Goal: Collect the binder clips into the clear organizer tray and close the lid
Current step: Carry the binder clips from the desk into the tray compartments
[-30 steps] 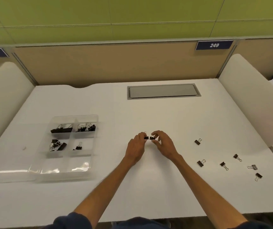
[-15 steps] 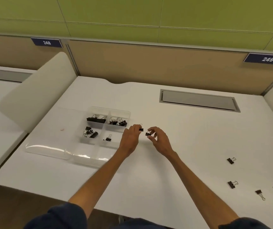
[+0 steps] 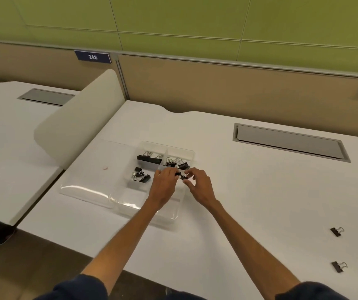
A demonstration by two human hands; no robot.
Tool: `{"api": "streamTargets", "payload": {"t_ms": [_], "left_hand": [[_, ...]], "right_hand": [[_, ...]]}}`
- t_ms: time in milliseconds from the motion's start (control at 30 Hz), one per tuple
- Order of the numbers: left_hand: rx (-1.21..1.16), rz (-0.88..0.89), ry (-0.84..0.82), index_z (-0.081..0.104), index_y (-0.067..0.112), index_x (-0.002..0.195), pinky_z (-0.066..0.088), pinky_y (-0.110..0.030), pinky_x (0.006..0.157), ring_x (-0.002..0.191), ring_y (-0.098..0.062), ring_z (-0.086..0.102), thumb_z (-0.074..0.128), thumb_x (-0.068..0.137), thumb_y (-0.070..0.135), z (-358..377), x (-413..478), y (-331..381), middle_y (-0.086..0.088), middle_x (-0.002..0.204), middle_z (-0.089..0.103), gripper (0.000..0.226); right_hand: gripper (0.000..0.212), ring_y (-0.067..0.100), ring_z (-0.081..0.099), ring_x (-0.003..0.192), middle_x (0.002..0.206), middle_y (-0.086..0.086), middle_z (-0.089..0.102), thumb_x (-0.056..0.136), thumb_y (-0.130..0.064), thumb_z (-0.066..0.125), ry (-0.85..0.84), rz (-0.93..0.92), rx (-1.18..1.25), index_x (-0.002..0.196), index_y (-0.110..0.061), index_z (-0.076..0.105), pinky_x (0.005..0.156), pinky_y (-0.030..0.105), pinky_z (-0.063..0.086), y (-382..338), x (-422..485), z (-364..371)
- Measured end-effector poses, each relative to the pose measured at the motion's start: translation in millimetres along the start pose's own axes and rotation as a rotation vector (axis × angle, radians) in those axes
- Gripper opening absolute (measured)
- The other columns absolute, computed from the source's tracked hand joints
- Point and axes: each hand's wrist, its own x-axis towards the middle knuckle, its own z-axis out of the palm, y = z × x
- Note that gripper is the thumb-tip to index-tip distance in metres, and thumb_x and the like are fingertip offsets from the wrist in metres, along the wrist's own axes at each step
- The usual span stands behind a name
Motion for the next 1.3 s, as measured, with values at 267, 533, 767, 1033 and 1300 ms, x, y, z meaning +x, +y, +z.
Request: {"api": "streamTargets", "payload": {"t_ms": [267, 533, 767, 1033, 1300], "left_hand": [[0.049, 0.002, -0.056, 0.059, 0.021, 0.108, 0.038, -0.036, 0.083, 0.1, -0.018, 0.056, 0.037, 0.096, 0.023, -4.9, -14.5, -39.6, 0.005, 0.103, 0.064, 0.025], [0.06, -0.008, 0.001, 0.063, 0.02, 0.096, 0.038, -0.041, 0.086, 0.098, -0.019, 0.057, 0.057, 0.09, 0.021, -9.6, -20.1, -55.0, 0.005, 0.094, 0.066, 0.008], [0.022, -0.038, 0.089, 0.066, 0.02, 0.092, 0.037, -0.043, 0.085, 0.091, -0.019, 0.058, 0.063, 0.079, 0.014, -11.9, -21.9, -53.4, 0.004, 0.091, 0.065, 0.015], [-0.008, -0.105, 0.073, 0.063, 0.021, 0.095, 0.032, -0.039, 0.081, 0.09, -0.019, 0.058, 0.06, 0.072, 0.003, -6.8, -17.2, -43.5, 0.004, 0.091, 0.063, 0.029], [-0.095, -0.036, 0.121, 0.063, 0.018, 0.093, 0.038, -0.041, 0.081, 0.094, -0.019, 0.058, 0.058, 0.082, 0.006, -2.3, 4.5, 5.9, 0.004, 0.093, 0.064, 0.017]], "right_hand": [[0.025, 0.007, 0.044, 0.101, 0.09, -0.018, 0.063, 0.085, -0.031, 0.069, 0.02, 0.004, -0.079, 0.108, -0.03, 0.06, 0.082, 0.034, 0.029, -12.9, 5.8, 24.7], [0.025, 0.009, 0.044, 0.112, 0.089, -0.017, 0.065, 0.084, -0.035, 0.067, 0.027, -0.029, -0.184, 0.107, -0.032, 0.06, 0.091, 0.036, 0.02, -19.2, 5.1, 38.8], [0.028, 0.009, 0.042, 0.119, 0.101, -0.018, 0.065, 0.087, -0.025, 0.057, 0.057, -0.049, -0.169, 0.114, -0.032, 0.06, 0.098, 0.041, 0.018, -17.8, 3.4, 42.0], [0.034, 0.005, 0.046, 0.111, 0.113, -0.013, 0.054, 0.085, -0.008, 0.053, 0.194, -0.002, -0.158, 0.11, -0.031, 0.058, 0.094, 0.032, 0.018, -8.6, -6.4, 21.4], [0.029, 0.008, 0.047, 0.11, 0.111, -0.012, 0.054, 0.088, -0.012, 0.051, 0.234, 0.061, -0.204, 0.11, -0.03, 0.058, 0.093, 0.032, 0.019, 18.0, -25.1, -9.8]]}}
